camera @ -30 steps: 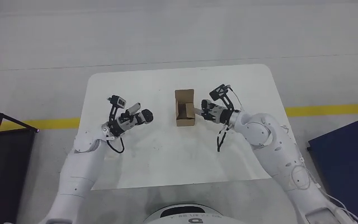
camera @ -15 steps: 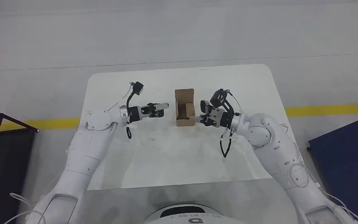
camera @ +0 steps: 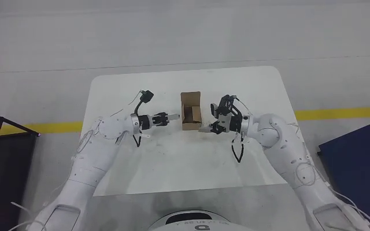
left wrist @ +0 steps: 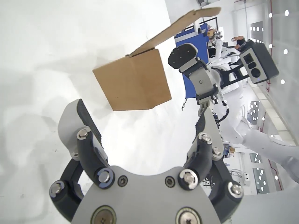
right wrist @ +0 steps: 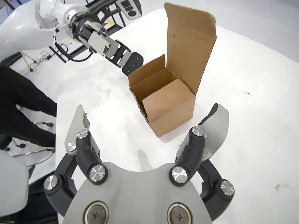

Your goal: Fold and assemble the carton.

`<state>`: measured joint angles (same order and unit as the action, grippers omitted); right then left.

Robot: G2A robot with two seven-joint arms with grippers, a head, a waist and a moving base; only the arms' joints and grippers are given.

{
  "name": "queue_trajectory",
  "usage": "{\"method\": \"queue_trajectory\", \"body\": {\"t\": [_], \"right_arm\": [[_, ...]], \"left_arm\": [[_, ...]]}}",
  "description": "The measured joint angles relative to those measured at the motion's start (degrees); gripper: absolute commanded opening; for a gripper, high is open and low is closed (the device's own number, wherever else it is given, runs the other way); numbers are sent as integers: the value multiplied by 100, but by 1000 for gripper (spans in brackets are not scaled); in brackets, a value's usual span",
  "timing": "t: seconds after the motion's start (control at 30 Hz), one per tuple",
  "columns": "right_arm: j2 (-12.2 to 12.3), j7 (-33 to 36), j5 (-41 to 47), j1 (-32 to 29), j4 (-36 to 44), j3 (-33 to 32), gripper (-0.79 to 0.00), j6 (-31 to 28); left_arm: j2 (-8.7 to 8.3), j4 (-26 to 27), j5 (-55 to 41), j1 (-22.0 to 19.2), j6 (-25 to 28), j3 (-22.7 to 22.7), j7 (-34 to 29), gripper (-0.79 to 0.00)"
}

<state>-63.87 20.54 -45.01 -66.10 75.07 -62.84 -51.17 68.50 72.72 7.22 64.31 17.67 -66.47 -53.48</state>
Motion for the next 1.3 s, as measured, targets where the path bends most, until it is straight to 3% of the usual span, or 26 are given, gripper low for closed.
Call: {"method": "queue_trajectory", "body": {"t": [0.07,0.2,0.27,0.33,0.43,0.63,0.87,0.93,1.0,1.2,1.3], "right_arm": [[-61,-327,-204,231,-389,164,0,-212],[-196,-907,-513,632,-1084,494,0,-475],[-275,-1183,-627,816,-1411,669,0,-561],[-342,-1371,-731,951,-1646,818,0,-589],[-438,-1643,-867,1126,-1933,1015,0,-635],[-555,-2003,-1130,1314,-2221,1266,0,-684],[-619,-2198,-1299,1395,-2275,1498,0,-683],[-627,-2216,-1323,1408,-2280,1541,0,-683],[-630,-2236,-1348,1415,-2280,1576,0,-683],[-606,-2301,-1347,1386,-2259,1585,0,-683],[-579,-2311,-1351,1348,-2217,1560,0,-683]], "left_arm": [[17,-45,121,-105,-49,84,121,-135],[49,-171,346,-334,-190,243,258,-246],[70,-306,440,-475,-293,343,245,-369],[86,-433,605,-621,-391,469,150,-394],[126,-613,920,-868,-477,695,-79,-382],[196,-964,619,-1163,-150,868,-116,-262],[277,-1205,482,-1418,43,1102,-228,-246],[298,-1265,455,-1476,55,1168,-287,-345],[326,-1325,441,-1545,58,1258,-359,-496],[390,-1419,460,-1703,57,1453,-418,-785],[413,-1431,446,-1788,60,1527,-535,-785]]}}
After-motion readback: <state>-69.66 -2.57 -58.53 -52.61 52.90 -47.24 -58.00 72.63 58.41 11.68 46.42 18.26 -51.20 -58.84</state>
